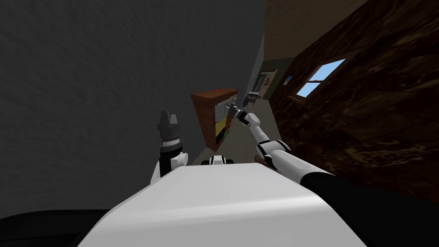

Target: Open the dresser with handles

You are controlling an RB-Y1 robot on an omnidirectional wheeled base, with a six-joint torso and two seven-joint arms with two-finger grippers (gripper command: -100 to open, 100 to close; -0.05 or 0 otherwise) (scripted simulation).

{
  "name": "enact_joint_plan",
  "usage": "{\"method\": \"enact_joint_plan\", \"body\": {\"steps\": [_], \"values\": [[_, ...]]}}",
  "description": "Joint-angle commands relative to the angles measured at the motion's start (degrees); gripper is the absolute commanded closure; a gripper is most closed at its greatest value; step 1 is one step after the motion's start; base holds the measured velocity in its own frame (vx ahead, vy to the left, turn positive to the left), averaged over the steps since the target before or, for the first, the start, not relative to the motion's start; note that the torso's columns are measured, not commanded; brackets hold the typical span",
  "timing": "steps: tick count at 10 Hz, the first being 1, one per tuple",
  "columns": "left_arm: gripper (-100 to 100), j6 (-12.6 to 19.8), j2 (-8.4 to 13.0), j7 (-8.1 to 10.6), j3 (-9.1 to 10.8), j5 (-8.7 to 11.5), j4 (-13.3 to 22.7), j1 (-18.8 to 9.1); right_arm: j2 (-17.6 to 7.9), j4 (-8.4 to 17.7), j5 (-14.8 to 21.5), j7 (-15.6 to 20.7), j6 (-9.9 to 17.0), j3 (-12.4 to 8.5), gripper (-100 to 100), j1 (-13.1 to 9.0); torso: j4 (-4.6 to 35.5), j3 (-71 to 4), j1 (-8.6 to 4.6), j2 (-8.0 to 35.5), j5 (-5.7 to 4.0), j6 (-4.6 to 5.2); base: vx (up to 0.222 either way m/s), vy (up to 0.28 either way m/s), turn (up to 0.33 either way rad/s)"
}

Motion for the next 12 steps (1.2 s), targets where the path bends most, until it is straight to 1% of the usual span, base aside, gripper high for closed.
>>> {"method": "enact_joint_plan", "body": {"steps": [1, 2, 3, 4, 5, 6, 9, 12], "values": [[0, 0.00, 0.00, 0.00, 0.00, 0.00, 0.00, -0.01, 1.70, -0.91, 0.43, -0.92, -0.60, 3.42, 100, -0.61, 0.04, 0.03, 0.01, 0.08, 0.05, 0.10, 0.053, 0.042, -0.317], [0, 0.00, 0.00, 0.00, 0.00, 0.00, 0.00, -0.02, 1.35, -1.68, 0.05, -0.38, -0.66, 1.96, 100, -0.25, -0.02, 0.17, -0.19, 0.28, -0.03, 0.06, 0.015, 0.010, -0.047], [0, 0.01, 0.01, 0.00, -0.01, 0.00, 0.01, -0.04, 1.49, -0.18, 0.62, -0.21, 1.37, 1.64, 100, -1.49, 0.12, 0.15, -0.27, 0.26, -0.04, 0.09, -0.084, -0.105, 0.419], [0, 0.01, 0.02, 0.00, 0.00, 0.00, 0.01, -0.06, 1.49, -0.18, 0.62, -0.21, 1.37, 1.64, 100, -1.49, 0.30, 0.24, -0.42, 0.44, -0.05, -0.03, -0.088, -0.165, 0.203], [0, 0.01, 0.02, 0.00, 0.01, 0.00, 0.01, -0.04, 1.55, 0.74, 0.90, -0.10, 2.29, 1.46, 100, -2.05, 0.38, 0.32, -0.52, 0.51, -0.10, 0.32, -0.107, -0.153, 0.113], [0, 0.01, 0.02, 0.00, 0.01, 0.00, 0.01, -0.05, 1.60, 1.65, 1.19, 0.01, 3.20, 1.28, 100, -2.61, 0.43, 0.25, -0.50, 0.44, -0.10, 0.38, -0.138, -0.191, 0.252], [0, 0.01, 0.02, 0.00, 0.01, 0.00, 0.01, -0.05, 1.76, 4.41, 2.04, 0.34, 5.95, 0.76, 100, -4.28, 0.47, 0.15, -0.18, 0.29, 0.02, 0.26, -0.140, -0.169, 0.257], [0, 0.01, 0.02, 0.00, 0.01, 0.00, 0.01, -0.04, 1.93, 7.17, 2.89, 0.66, 8.70, 0.23, 100, -5.96, 0.45, 0.20, -0.13, 0.34, 0.03, 0.22, -0.141, -0.157, 0.243]]}}
